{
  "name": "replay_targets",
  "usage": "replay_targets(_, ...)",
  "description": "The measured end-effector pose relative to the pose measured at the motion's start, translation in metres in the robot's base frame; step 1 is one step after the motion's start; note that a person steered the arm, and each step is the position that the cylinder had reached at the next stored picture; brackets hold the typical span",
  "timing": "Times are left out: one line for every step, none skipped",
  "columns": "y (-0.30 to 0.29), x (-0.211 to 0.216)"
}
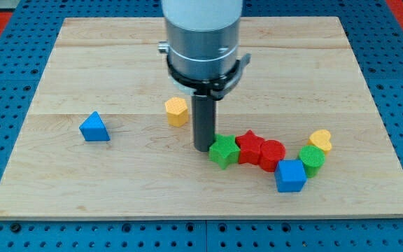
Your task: Slide the yellow hexagon to the left side of the green star
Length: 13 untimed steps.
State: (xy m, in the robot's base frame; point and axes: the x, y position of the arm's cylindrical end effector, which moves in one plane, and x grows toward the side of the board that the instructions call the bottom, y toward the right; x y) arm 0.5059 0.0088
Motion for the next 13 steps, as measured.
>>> replay_targets(0.018, 0.000)
replay_targets(0.027, 0.000)
replay_targets(0.028, 0.000)
replay_targets(0.007, -0.008)
replay_targets(0.013, -0.060)
replay_targets(0.046, -0.098)
replay_targets(-0.001, -0.073)
replay_targets(-0.022, -0.063)
replay_targets(-0.030, -0.097)
replay_targets(-0.056, -0.107)
replay_targets(-0.072, -0.073)
replay_targets(-0.065, -0.054)
replay_targets(-0.065, -0.043)
